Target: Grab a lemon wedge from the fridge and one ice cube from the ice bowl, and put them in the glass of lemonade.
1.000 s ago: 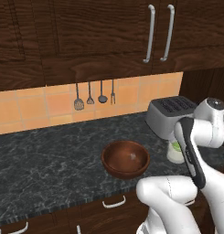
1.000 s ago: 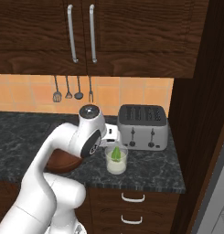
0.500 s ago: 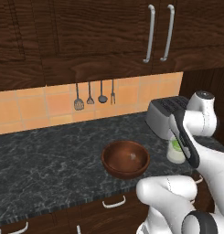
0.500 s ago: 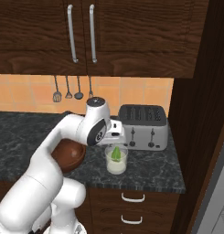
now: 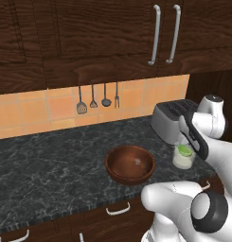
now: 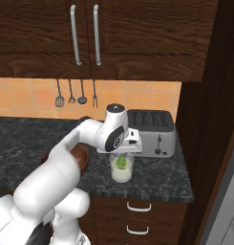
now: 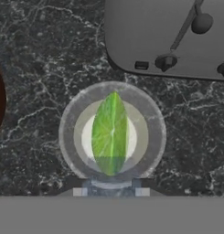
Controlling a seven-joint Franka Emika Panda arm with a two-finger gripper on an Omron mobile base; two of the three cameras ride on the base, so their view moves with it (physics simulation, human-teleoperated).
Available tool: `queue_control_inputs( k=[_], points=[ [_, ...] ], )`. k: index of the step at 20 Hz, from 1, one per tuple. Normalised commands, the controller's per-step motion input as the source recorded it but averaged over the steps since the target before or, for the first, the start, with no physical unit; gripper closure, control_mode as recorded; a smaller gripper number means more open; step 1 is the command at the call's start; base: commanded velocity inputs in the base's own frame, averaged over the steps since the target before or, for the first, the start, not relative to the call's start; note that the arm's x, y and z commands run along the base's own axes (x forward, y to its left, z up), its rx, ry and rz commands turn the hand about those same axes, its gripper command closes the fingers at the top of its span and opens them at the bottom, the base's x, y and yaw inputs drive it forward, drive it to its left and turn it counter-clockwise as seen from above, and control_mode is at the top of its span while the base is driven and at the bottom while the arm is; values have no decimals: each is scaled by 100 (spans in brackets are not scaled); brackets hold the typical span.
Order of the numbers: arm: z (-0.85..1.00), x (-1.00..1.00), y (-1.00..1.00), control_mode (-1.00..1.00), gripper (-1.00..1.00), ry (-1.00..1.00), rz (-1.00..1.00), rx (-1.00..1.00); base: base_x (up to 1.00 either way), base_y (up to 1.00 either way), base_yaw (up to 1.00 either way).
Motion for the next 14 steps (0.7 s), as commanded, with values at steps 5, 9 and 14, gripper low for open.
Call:
queue_control_inputs(
  k=[5,9,14],
  points=[
    [-8,19,1,-100,100,0,0,0,0,0,0],
    [-3,6,0,-100,-100,0,0,0,0,0,0],
    [-2,3,0,-100,-100,0,0,1,0,0,0]
  ],
)
